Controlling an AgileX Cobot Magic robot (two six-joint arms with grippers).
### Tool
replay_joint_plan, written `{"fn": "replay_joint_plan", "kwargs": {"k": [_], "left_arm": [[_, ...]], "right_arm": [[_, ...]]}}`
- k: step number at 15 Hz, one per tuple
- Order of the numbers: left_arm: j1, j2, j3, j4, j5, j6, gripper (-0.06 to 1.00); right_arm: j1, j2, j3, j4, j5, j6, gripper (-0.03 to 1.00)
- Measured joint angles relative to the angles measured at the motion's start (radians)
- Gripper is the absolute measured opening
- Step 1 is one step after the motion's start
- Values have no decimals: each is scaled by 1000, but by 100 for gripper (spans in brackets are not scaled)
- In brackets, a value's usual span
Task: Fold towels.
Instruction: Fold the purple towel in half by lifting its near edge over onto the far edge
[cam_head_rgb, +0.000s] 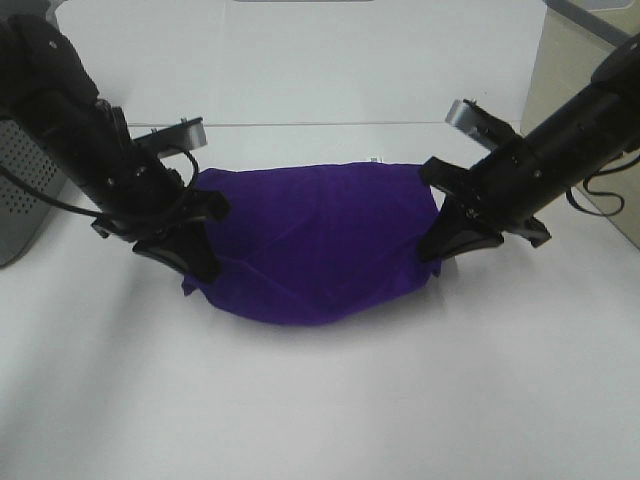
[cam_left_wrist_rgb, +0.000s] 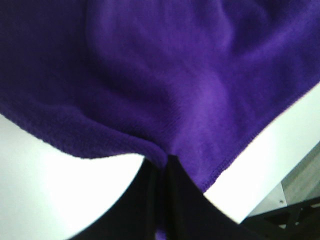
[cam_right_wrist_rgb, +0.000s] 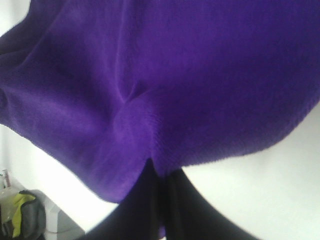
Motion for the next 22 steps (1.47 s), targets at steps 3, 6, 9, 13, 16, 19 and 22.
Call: {"fn": "replay_joint_plan", "kwargs": {"k": [3,6,9,13,16,19,22], "left_arm": [[39,5,-115,6,-61,-1,0],[55,71,-262,14,-99,0,0],[55,169,-383,19,-184,3,0],[55,267,-523,48,-217,3,0],[55,319,-548,100,-221,3,0],[55,351,-550,117,-251,3,0],[55,371,-550,117,-293,3,4]], "right_arm": [[0,1,-171,-119,-38,87,2],[0,50,-357,-244,-52,158,2],[0,179,-520,-270,-62,174,2],[0,334,-702,-311,-79,174,2],[0,424,-777,-374,-79,174,2],[0,456,-784,-403,-93,174,2],[0,464,-784,-412,-112,174,3]]}}
